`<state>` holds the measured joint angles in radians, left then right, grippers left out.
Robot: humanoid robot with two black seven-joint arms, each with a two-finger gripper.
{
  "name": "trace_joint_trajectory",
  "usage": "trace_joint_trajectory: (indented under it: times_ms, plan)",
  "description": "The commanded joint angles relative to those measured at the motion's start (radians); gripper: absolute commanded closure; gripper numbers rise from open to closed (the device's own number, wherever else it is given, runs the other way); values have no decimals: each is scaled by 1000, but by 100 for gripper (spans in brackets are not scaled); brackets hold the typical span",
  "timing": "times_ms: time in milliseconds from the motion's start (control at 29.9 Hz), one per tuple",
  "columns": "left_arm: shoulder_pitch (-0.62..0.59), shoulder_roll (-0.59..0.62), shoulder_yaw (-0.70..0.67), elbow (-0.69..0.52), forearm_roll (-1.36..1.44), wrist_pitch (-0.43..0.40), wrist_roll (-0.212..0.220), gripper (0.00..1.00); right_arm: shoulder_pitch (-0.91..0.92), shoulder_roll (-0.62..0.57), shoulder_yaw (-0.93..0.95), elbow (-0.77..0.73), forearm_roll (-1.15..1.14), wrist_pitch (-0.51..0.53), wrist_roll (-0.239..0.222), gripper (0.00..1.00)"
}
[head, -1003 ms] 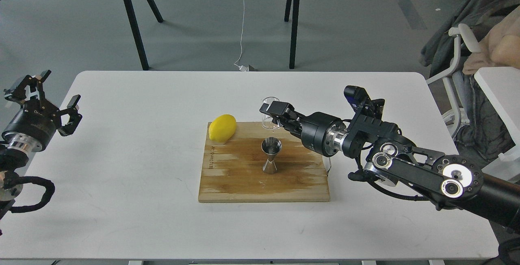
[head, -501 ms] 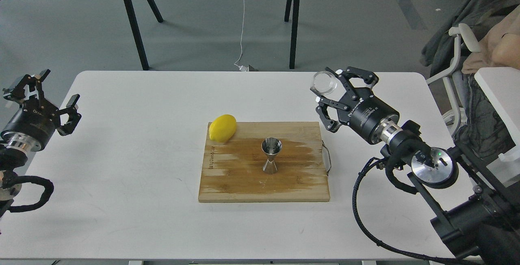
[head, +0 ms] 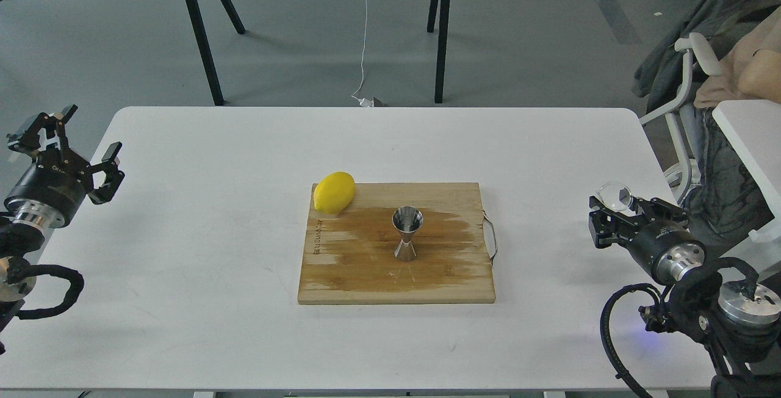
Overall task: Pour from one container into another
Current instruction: 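Lower the glass onto the table and open the right gripper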
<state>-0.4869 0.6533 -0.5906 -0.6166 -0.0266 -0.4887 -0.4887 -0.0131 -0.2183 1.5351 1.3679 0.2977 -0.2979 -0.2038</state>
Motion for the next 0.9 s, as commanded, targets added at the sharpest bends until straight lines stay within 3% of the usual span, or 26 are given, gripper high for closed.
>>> trace_joint_trajectory:
  times_ms: [0, 301, 869]
  plan:
    - [1, -1, 0, 0, 1, 0, 0, 13, -2, 5, -4, -38, 1, -29, 0, 66]
    - [-1, -1, 0, 0, 1, 0, 0, 13, -2, 10, -18, -87, 0, -58, 0, 66]
    - [-1, -1, 0, 0, 1, 0, 0, 13, 7, 16, -52, -118, 0, -53, 0, 55]
